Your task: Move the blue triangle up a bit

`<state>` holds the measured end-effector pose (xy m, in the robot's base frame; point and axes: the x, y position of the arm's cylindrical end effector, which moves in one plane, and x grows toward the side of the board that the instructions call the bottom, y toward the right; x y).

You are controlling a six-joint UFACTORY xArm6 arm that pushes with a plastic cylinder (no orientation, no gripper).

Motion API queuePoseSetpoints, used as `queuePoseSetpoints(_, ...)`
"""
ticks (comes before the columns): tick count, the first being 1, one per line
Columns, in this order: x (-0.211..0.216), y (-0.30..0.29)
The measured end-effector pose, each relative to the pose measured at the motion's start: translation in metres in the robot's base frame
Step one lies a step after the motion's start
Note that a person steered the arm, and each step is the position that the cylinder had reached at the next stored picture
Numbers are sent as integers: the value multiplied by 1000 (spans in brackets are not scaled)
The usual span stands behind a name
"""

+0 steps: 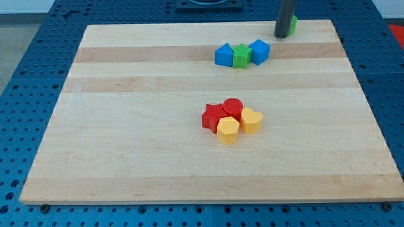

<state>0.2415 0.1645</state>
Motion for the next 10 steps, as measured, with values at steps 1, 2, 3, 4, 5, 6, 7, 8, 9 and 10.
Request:
queuePoseSetpoints(1,-3,-24)
queuePoseSetpoints(2,-3,-92)
queuePoseSetpoints(3,9,-156)
queuePoseSetpoints(4,56,-202)
queuePoseSetpoints(5,105,-218)
queuePoseSetpoints(6,109,-192)
queuePoseSetpoints(7,105,-165)
queuePoseSetpoints(8,99,-160)
queuePoseSetpoints(9,90,-160)
queuePoseSetpoints(10,80,-153)
